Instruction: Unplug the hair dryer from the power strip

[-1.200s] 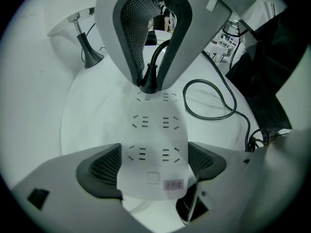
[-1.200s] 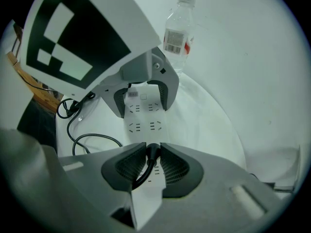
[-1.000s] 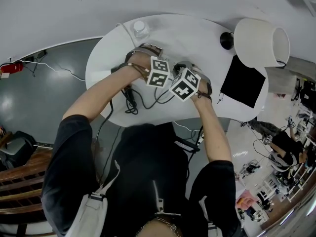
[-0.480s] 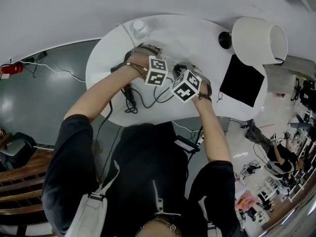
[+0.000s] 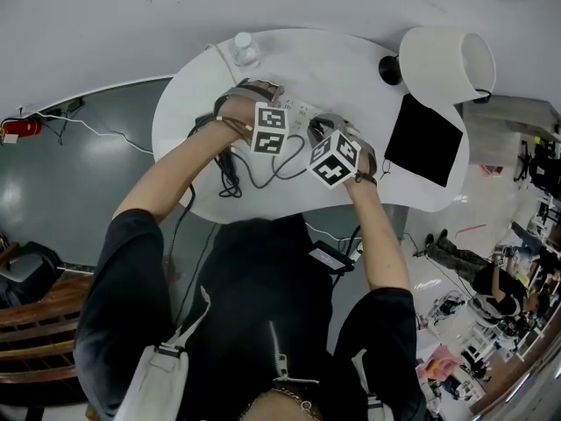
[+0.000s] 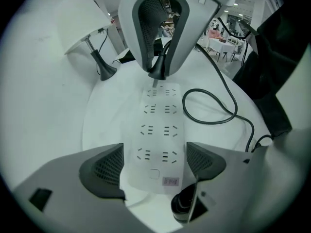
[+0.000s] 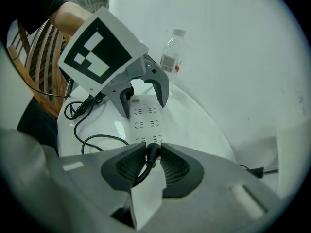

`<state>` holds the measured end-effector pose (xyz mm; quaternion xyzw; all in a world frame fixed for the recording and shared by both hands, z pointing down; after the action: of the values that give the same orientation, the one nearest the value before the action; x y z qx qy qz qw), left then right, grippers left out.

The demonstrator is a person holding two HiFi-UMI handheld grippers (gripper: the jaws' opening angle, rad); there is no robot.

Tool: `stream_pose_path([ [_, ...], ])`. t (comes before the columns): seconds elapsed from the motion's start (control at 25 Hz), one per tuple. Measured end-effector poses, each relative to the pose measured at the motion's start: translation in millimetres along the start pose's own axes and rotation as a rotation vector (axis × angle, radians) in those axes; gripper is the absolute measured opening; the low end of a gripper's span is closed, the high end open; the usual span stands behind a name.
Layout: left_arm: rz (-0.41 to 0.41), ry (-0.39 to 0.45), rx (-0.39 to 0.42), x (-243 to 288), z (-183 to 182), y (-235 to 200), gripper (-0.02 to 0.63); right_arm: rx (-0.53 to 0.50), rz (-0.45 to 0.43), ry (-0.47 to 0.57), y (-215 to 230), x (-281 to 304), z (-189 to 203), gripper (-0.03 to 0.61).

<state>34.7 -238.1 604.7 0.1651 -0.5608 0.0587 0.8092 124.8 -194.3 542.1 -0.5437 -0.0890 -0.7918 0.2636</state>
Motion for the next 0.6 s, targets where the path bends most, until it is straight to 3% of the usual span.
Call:
stream_pose_path([
  [0.32,-0.12,0.053,-0.012,-35,-16,18,0.391,-0.005,0.044,0.038,-18,-28,5,0.094],
  [0.36,-0.143,0.054,-0.008,-39,-18,22,0.36,-0.006,0.048,0.043,-20,-31,6,0.094],
  [0.44,-0.201,0.061,0.004,-49,-22,29,0.155,-0.011,0.057,0.051,-25,-38,9,0.094],
  [0.48,-0.225,0.069,0.002,-55,-23,34,0.089,-0.015,0.06,0.056,-27,-41,10,0.094],
  [0.6,-0.269,0.085,-0.044,-71,-25,45,0.024,-0.032,0.063,0.08,-32,-52,12,0.094],
])
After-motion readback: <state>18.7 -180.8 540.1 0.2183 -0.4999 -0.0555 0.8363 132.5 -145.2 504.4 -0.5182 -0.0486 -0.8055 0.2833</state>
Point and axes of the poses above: the fingertips, and each gripper's own axes: x forward along the fingers, y to its right, z out of its underside, the point moved 8 cm from there along -x, backward along the fingers, and after that the axes turned 4 degrees about y, right-handed, at the moved point
